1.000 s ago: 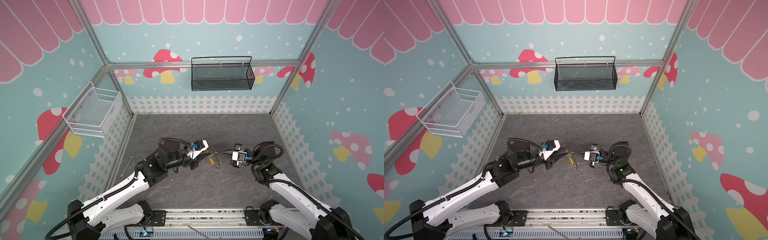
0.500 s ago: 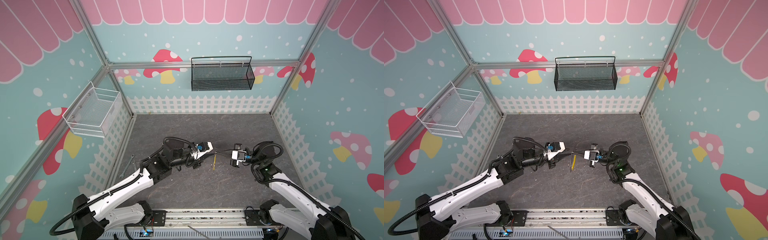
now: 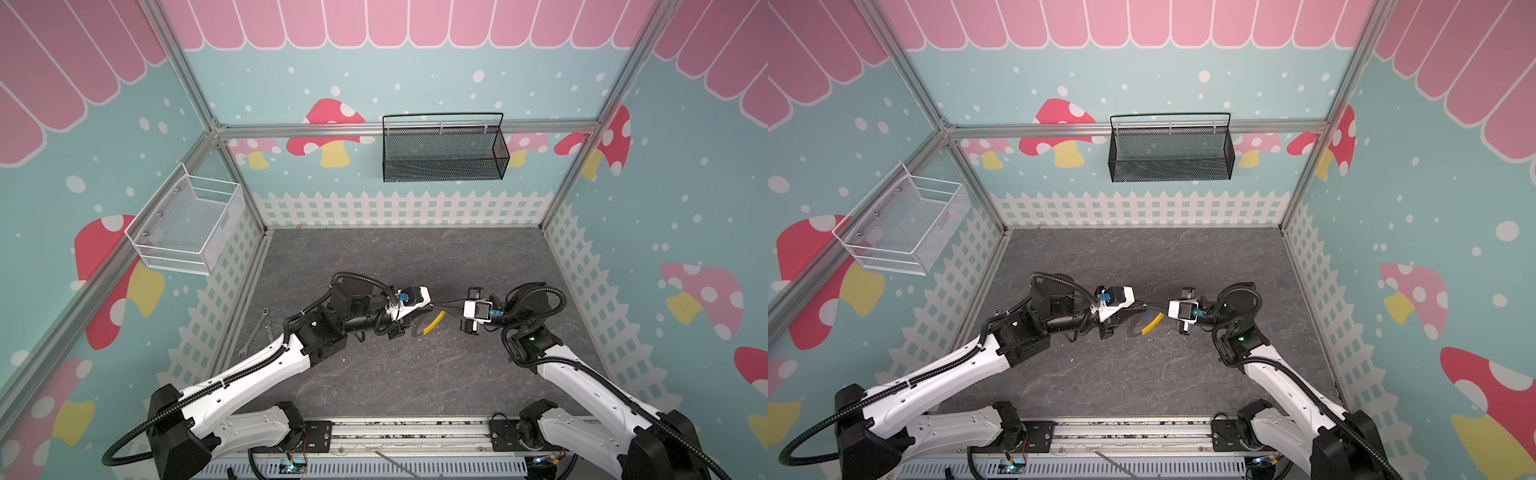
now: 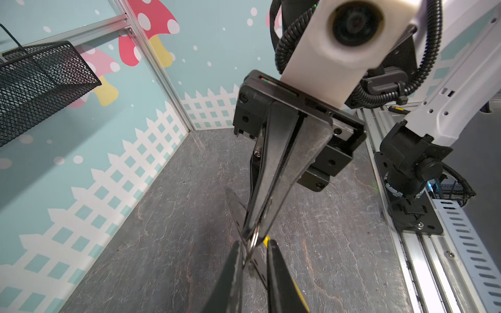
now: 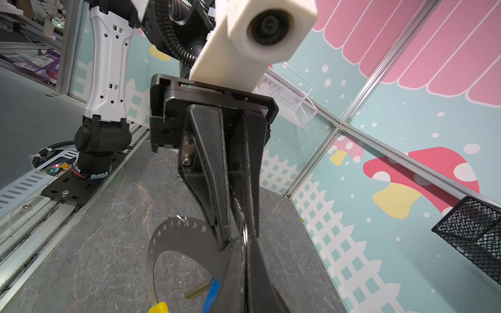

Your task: Put the keys on the keyring

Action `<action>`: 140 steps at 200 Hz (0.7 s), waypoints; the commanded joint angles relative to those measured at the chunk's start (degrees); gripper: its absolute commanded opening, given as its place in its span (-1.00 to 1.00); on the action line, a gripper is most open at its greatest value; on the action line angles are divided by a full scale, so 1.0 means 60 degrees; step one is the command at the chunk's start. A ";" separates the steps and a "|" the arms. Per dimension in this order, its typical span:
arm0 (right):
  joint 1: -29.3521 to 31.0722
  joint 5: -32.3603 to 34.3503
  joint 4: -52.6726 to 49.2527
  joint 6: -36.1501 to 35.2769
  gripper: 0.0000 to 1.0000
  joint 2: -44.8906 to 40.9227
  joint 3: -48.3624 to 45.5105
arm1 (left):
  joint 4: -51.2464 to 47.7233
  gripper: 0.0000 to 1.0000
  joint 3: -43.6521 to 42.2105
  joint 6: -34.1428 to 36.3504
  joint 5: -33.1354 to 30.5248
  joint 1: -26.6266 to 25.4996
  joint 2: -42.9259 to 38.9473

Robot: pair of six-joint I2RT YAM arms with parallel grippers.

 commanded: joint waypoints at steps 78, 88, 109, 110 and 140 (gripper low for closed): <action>0.0023 0.0382 -0.0672 -0.0673 -0.62 -0.0287 0.0188 | -0.1249 -1.00 0.1020 0.0578 -0.0064 -0.0059 0.0264; 0.0023 0.0663 -0.1227 -0.1110 -0.55 -0.0434 0.0310 | -0.1715 -1.00 0.1279 0.0647 -0.0253 -0.0059 0.0347; 0.0013 0.1140 -0.2358 -0.1986 -0.47 -0.0698 0.0632 | -0.2755 -1.00 0.1938 0.0835 -0.0670 -0.0101 0.0596; 0.0018 0.1146 -0.2412 -0.2015 -0.47 -0.0705 0.0647 | -0.2799 -1.00 0.1967 0.0840 -0.0672 -0.0102 0.0610; 0.0023 0.1453 -0.3206 -0.2677 -0.45 -0.0857 0.0933 | -0.3671 -1.00 0.2668 0.1055 -0.0950 -0.0202 0.0930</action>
